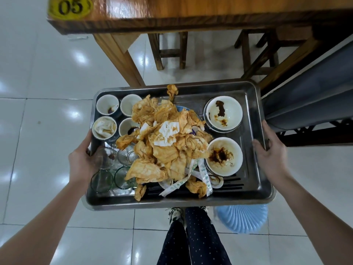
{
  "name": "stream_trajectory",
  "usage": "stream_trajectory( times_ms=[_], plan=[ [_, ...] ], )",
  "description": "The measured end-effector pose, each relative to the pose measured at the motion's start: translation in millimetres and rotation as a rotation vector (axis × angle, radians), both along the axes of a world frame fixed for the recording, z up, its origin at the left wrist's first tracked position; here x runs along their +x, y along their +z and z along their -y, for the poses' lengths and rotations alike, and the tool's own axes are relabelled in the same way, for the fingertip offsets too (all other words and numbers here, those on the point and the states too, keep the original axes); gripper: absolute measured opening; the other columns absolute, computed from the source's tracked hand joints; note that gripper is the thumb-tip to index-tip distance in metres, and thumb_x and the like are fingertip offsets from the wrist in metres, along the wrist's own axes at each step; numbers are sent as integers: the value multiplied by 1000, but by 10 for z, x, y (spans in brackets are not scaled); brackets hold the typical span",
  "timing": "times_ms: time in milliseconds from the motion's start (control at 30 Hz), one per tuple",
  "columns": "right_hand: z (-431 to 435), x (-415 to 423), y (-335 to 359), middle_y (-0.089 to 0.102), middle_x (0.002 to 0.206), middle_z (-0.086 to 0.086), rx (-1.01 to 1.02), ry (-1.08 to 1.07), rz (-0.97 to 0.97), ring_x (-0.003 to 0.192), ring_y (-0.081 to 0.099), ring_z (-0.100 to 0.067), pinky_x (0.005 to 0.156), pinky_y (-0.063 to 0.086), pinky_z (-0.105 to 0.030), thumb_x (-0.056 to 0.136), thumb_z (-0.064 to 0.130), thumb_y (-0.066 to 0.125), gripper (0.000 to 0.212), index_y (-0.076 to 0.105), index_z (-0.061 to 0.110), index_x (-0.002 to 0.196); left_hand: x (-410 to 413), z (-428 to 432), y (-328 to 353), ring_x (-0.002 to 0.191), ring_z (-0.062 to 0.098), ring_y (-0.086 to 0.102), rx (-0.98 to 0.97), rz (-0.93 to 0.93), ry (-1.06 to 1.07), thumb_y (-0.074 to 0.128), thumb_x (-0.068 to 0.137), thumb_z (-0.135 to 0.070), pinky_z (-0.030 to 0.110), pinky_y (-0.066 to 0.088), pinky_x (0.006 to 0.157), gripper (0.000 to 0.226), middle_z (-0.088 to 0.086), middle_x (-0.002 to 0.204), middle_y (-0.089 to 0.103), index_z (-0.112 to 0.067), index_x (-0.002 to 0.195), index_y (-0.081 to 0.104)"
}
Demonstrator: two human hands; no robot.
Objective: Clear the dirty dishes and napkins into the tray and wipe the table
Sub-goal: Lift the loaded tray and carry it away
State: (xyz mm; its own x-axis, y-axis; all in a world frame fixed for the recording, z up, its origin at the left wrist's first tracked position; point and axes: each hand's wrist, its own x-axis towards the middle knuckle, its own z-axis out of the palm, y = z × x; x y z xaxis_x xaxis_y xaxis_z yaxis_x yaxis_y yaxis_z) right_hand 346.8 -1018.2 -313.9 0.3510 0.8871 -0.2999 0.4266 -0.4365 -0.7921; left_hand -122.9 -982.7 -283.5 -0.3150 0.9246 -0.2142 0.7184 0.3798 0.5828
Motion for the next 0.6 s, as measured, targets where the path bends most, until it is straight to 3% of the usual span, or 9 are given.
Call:
stream_trajectory(
  times_ms=[100, 167, 300, 400, 500, 600],
  plan=[
    [69, -11, 278, 53, 101, 50, -18, -5, -3, 74, 59, 20, 53, 42, 1, 93, 21, 60, 68, 29, 68, 130, -55, 101, 304, 50, 17, 34, -1, -47, -39, 63, 90, -11, 7, 33, 48, 61, 2, 55, 38, -36, 143, 44],
    [112, -11, 505, 53, 89, 53, -35, -7, 8, 79, 58, 18, 50, 42, 0, 92, 20, 60, 69, 28, 70, 128, -86, 180, 530, 50, 21, 29, -9, -80, -67, 62, 88, -3, 11, 31, 47, 66, 6, 54, 35, -34, 144, 43],
    [239, -1, 978, 55, 96, 48, -17, -6, 16, 77, 58, 22, 53, 42, 1, 93, 14, 60, 68, 31, 58, 135, -137, 354, 1038, 48, 24, 32, -6, -101, -74, 64, 85, -3, 11, 32, 48, 67, 7, 51, 38, -31, 143, 44],
    [350, -12, 1387, 52, 106, 33, -16, -7, 33, 71, 56, 23, 52, 40, 2, 91, 12, 61, 64, 36, 43, 141, -142, 472, 1435, 47, 26, 39, 21, -104, -96, 66, 85, -6, 11, 34, 50, 65, 7, 51, 45, -30, 142, 47],
    [464, -22, 1773, 54, 99, 31, -32, -15, 34, 71, 59, 19, 52, 43, -1, 92, 12, 61, 64, 36, 40, 143, -150, 555, 1816, 50, 18, 46, 44, -91, -102, 66, 86, -9, 18, 38, 53, 60, 1, 56, 52, -33, 139, 50],
    [607, -14, 2129, 59, 79, 41, -9, 0, 59, 64, 62, 13, 48, 45, -5, 92, 11, 60, 64, 34, 39, 144, -145, 582, 2154, 57, 16, 52, 84, -56, -110, 67, 86, -13, 27, 37, 51, 59, 2, 64, 58, -37, 137, 51]
  ],
)
